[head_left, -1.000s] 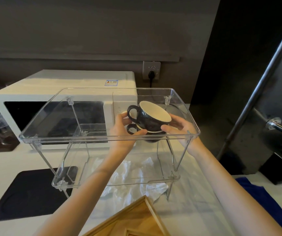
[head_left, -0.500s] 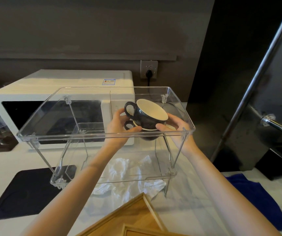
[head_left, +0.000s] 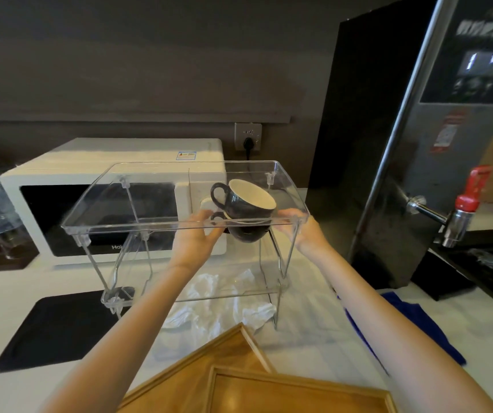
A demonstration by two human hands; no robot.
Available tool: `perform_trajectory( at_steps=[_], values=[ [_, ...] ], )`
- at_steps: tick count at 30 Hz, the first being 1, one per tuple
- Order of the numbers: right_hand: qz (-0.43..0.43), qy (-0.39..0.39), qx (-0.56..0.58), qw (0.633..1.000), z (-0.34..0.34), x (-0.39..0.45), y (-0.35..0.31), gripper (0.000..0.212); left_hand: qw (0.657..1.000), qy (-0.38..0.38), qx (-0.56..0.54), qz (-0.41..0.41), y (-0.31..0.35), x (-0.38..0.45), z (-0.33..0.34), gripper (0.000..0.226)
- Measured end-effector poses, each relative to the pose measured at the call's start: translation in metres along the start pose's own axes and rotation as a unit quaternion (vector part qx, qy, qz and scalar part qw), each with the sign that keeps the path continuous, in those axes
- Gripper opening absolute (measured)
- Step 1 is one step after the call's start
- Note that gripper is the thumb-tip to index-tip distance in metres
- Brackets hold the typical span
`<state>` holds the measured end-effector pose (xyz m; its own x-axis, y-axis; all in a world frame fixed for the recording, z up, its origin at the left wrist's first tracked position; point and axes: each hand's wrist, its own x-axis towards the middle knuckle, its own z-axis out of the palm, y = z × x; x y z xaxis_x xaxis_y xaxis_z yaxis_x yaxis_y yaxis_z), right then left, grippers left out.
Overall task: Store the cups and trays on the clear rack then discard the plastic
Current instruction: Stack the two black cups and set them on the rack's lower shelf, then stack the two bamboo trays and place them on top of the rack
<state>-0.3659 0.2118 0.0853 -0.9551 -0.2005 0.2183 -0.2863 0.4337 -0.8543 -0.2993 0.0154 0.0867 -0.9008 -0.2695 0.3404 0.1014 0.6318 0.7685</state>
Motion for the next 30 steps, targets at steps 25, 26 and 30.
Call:
perform_trajectory(
  at_steps=[25,26,30],
  values=[
    [0.057,0.006,-0.343,0.938,-0.041,-0.294,0.073,0.027,0.919,-0.132,0.319,0.189,-0.057,-0.22,-0.007,0.036],
    [0.065,0.017,-0.352,0.933,-0.042,-0.302,0.079,0.03,0.92,-0.14,0.322,0.173,-0.06,-0.226,-0.006,0.039],
    [0.127,0.053,-0.359,0.923,-0.04,-0.325,0.094,0.035,0.934,-0.164,0.308,0.081,-0.064,-0.247,-0.005,0.046]
  ],
)
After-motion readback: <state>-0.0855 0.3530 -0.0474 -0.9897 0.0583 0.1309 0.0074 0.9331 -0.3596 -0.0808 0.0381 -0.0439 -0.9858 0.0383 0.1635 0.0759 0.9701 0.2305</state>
